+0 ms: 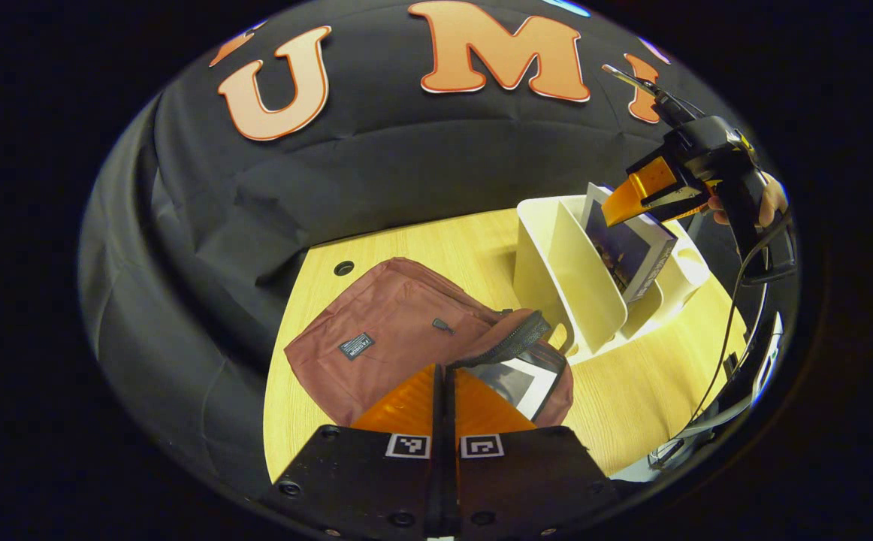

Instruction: Open the schoolbag, grab two books from the bookshelf and put them into the schoolbag.

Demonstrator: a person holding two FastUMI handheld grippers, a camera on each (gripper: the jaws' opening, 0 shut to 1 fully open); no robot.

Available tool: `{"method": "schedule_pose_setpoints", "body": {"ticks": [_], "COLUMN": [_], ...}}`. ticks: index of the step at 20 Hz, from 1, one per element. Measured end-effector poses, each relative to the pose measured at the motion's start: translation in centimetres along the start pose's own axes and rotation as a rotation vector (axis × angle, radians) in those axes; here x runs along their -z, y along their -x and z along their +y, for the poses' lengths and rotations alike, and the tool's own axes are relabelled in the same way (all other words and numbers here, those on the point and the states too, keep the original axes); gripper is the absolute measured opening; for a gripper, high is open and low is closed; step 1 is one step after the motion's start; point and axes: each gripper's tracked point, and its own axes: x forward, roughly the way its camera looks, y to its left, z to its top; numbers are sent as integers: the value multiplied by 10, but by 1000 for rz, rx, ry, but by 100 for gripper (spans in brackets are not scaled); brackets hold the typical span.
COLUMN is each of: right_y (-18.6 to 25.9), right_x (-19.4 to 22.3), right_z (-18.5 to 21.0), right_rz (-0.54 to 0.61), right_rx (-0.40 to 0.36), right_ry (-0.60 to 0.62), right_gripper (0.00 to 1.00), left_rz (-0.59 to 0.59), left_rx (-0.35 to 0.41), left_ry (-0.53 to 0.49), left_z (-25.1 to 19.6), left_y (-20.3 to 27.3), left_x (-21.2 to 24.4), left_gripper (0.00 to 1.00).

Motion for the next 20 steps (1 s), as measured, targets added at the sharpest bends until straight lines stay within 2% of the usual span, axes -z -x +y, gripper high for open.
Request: {"method": "schedule_pose_setpoints", "body": {"ticks": [4, 8, 10, 11, 13, 14, 15, 19, 20], "right_y": [-22, -38, -42, -45, -49, -51, -47, -22, -13], "right_x": [-5, -1, 1, 1, 0, -2, -1, -13, -16], "right_z": [-13, -17, -16, -17, -22, -22, -24, -23, -22], "right_rz": [43, 84, 94, 96, 89, 83, 82, 3, -18], "right_rx": [44, 56, 60, 65, 89, 92, 103, 107, 99], "right_ry": [4, -4, -5, -10, -28, -26, -33, -30, -32], "right_gripper": [98, 98, 86, 75, 43, 30, 37, 35, 46], "left_rz": [17, 31, 34, 36, 39, 41, 40, 43, 39], "left_rx": [-15, -19, -26, -28, -34, -33, -25, 4, 17], "left_ry": [-12, -18, -22, -22, -25, -25, -20, 17, 25], "left_z": [-3, -6, -4, -4, -3, -4, -5, -7, -8], "left_y": [-9, -15, -16, -16, -16, -17, -16, -14, -13], "left_x": [2, 0, 1, 1, 2, 2, 3, 7, 7], "left_gripper": [1, 1, 1, 1, 1, 1, 1, 1, 1]}}
